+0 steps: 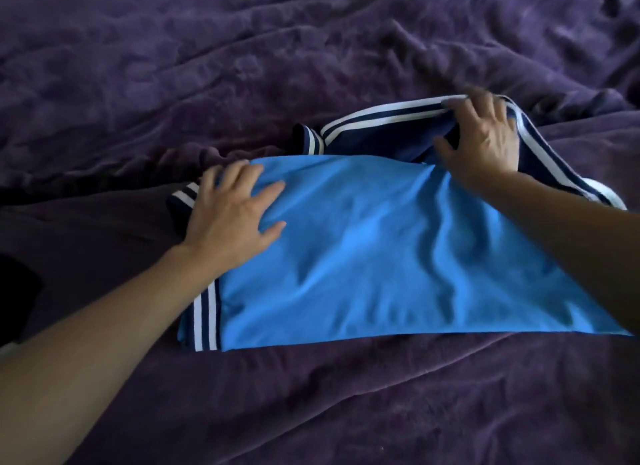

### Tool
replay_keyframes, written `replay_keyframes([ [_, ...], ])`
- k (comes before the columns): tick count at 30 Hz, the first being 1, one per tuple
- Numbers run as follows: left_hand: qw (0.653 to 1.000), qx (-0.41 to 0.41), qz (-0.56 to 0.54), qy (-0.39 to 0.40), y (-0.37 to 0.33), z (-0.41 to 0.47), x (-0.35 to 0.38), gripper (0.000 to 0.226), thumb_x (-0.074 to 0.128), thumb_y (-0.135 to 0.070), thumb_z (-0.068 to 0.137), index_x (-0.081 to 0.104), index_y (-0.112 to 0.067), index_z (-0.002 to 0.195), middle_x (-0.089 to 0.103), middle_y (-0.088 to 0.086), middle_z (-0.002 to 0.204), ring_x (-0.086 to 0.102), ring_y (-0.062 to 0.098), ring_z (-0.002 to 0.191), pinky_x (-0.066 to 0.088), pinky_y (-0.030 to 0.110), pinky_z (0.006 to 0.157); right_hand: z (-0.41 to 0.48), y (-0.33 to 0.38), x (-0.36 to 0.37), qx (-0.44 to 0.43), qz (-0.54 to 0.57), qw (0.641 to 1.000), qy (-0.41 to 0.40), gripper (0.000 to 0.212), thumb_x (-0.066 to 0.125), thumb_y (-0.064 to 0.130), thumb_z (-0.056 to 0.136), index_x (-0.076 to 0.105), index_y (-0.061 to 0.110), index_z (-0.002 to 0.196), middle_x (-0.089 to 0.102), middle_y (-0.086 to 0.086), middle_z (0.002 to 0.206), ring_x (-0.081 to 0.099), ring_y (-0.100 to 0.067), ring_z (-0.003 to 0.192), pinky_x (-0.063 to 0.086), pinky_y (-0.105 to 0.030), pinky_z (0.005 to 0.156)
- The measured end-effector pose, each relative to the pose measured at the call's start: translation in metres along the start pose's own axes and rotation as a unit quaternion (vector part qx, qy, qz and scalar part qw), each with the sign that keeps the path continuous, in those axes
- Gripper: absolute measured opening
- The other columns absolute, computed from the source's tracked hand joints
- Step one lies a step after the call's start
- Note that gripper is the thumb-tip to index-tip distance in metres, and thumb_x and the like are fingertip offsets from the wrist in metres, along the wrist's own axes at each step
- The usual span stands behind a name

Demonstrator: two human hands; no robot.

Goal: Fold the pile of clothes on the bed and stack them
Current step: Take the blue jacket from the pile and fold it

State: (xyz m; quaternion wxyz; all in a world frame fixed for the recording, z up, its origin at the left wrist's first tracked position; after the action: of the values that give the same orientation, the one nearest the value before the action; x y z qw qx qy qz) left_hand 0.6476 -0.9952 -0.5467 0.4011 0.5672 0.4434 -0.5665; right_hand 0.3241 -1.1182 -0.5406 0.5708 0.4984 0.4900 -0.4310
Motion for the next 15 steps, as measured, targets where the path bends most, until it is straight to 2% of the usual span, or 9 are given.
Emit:
replay_keyframes([
  [2, 0.991, -0.098, 0.006, 0.093, 0.026, 0.002, 0.019, 0.041, 0.055, -0.040, 0.090, 0.061, -0.019, 0.124, 0.058, 0.012, 0.120, 0.049, 0.035, 0.112, 0.038, 0.047, 0.091, 0.019, -0.013, 0.004, 0.031, -0.020, 0.999, 0.031, 0.073, 0.072, 0.040, 0.075, 0.040, 0.021, 0.139, 0.032, -0.011, 0.152, 0.026, -0.032, 0.140, 0.027, -0.051, 0.107],
  [4, 0.975, -0.186, -0.017, 0.123, 0.049, 0.015, 0.024, 0.034, 0.056, -0.031, 0.089, 0.064, -0.021, 0.120, 0.058, 0.015, 0.118, 0.049, 0.038, 0.110, 0.038, 0.046, 0.090, 0.034, -0.032, 0.009, 0.091, -0.027, 0.993, 0.074, 0.089, 0.074, 0.054, 0.071, 0.032, 0.024, 0.144, 0.027, -0.011, 0.155, 0.020, -0.032, 0.144, 0.021, -0.054, 0.111],
  [5, 0.971, -0.205, -0.043, 0.114, 0.053, 0.027, 0.022, 0.032, 0.056, -0.028, 0.087, 0.066, -0.022, 0.117, 0.057, 0.016, 0.118, 0.048, 0.039, 0.110, 0.038, 0.046, 0.092, 0.039, -0.039, 0.010, 0.117, -0.028, 0.989, 0.090, 0.094, 0.073, 0.060, 0.069, 0.030, 0.024, 0.145, 0.029, -0.012, 0.154, 0.022, -0.033, 0.143, 0.021, -0.055, 0.111],
  [7, 0.963, -0.232, -0.130, 0.043, 0.046, 0.060, 0.014, 0.032, 0.052, -0.025, 0.081, 0.068, -0.022, 0.109, 0.060, 0.015, 0.113, 0.052, 0.040, 0.109, 0.042, 0.046, 0.091, 0.044, -0.052, 0.010, 0.155, -0.017, 0.981, 0.118, 0.098, 0.070, 0.070, 0.064, 0.032, 0.023, 0.142, 0.040, -0.015, 0.146, 0.034, -0.037, 0.136, 0.026, -0.056, 0.109],
  [9, 0.904, -0.313, -0.292, 0.019, 0.027, 0.092, 0.011, 0.038, 0.050, -0.037, 0.073, 0.068, -0.019, 0.101, 0.066, 0.010, 0.103, 0.058, 0.036, 0.105, 0.048, 0.040, 0.086, 0.044, -0.062, 0.008, 0.172, 0.012, 0.974, 0.147, 0.097, 0.070, 0.073, 0.062, 0.035, 0.026, 0.139, 0.051, -0.014, 0.138, 0.046, -0.039, 0.126, 0.034, -0.052, 0.105],
  [11, 0.825, -0.382, -0.406, 0.095, 0.001, 0.111, 0.027, 0.049, 0.063, -0.053, 0.064, 0.066, -0.010, 0.087, 0.068, 0.009, 0.089, 0.062, 0.032, 0.101, 0.049, 0.036, 0.077, 0.037, -0.073, 0.002, 0.173, 0.010, 0.970, 0.170, 0.091, 0.075, 0.066, 0.062, 0.038, 0.030, 0.137, 0.056, -0.012, 0.133, 0.052, -0.038, 0.121, 0.039, -0.048, 0.100],
  [12, 0.805, -0.388, -0.431, 0.123, -0.014, 0.115, 0.037, 0.052, 0.070, -0.054, 0.064, 0.066, -0.006, 0.084, 0.068, 0.011, 0.086, 0.065, 0.030, 0.096, 0.050, 0.037, 0.075, 0.032, -0.081, -0.001, 0.168, -0.009, 0.970, 0.176, 0.086, 0.077, 0.060, 0.064, 0.041, 0.030, 0.135, 0.058, -0.014, 0.130, 0.054, -0.039, 0.118, 0.041, -0.047, 0.097],
  [13, 0.805, -0.389, -0.436, 0.105, -0.024, 0.119, 0.040, 0.044, 0.072, -0.048, 0.070, 0.066, -0.005, 0.079, 0.067, 0.013, 0.079, 0.066, 0.030, 0.087, 0.051, 0.037, 0.073, 0.025, -0.090, -0.005, 0.166, -0.029, 0.971, 0.172, 0.077, 0.078, 0.053, 0.068, 0.045, 0.028, 0.133, 0.059, -0.017, 0.126, 0.056, -0.040, 0.114, 0.043, -0.047, 0.094],
  [15, 0.802, -0.398, -0.445, -0.006, -0.026, 0.126, 0.029, 0.034, 0.066, -0.033, 0.083, 0.056, -0.011, 0.060, 0.051, 0.004, 0.056, 0.054, 0.021, 0.064, 0.045, 0.034, 0.061, 0.014, -0.109, -0.018, 0.178, -0.032, 0.976, 0.121, 0.053, 0.073, 0.041, 0.077, 0.057, 0.025, 0.125, 0.063, -0.022, 0.118, 0.058, -0.043, 0.107, 0.047, -0.049, 0.090],
])
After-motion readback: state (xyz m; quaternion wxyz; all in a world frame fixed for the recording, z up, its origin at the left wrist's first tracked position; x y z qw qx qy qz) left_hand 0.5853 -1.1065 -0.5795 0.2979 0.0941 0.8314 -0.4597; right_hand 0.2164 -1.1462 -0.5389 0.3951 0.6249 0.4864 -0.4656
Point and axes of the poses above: each hand's wrist, its own z-axis towards the middle knuckle, its own x-axis out of the palm, y = z × x, the point moved 5 cm from there along z, towards the middle knuckle
